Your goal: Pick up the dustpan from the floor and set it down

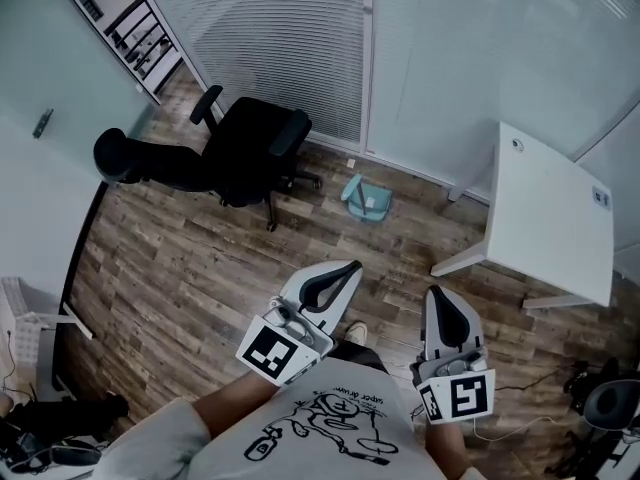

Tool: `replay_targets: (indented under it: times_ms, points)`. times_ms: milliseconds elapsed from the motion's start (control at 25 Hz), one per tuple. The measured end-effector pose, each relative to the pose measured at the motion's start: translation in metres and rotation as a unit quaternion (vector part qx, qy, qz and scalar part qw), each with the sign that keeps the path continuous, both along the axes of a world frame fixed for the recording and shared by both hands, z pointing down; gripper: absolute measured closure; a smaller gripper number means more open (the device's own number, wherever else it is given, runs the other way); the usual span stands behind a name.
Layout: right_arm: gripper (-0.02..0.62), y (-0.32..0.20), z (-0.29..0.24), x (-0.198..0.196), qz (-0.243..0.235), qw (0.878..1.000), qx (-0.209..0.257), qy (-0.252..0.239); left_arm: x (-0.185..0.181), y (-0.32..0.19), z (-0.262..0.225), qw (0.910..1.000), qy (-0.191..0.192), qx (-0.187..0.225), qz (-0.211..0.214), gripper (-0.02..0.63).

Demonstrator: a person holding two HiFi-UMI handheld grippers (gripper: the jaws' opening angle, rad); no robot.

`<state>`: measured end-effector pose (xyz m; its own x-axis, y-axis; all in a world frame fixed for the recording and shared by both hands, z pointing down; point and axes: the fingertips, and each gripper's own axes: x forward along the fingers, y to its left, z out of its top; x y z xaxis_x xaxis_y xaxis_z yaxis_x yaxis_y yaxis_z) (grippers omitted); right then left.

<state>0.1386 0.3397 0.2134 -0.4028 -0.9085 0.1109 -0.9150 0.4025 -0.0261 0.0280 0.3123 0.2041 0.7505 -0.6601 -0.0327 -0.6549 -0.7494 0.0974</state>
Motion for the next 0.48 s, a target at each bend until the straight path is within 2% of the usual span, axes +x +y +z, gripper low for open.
replay_targets:
  times_ms: [200, 480]
  points:
    - [0.592, -0.021, 0.008, 0.013, -0.006, 1.0, -0.012, -0.003, 0.014, -0.022, 0.002, 1.0, -0.001, -0.001, -0.006, 0.609]
    - [0.592, -0.057, 0.018, 0.005, -0.018, 1.0, -0.019, -0.003, 0.003, -0.056, 0.014, 0.9997, 0.001, -0.012, -0.023, 0.609]
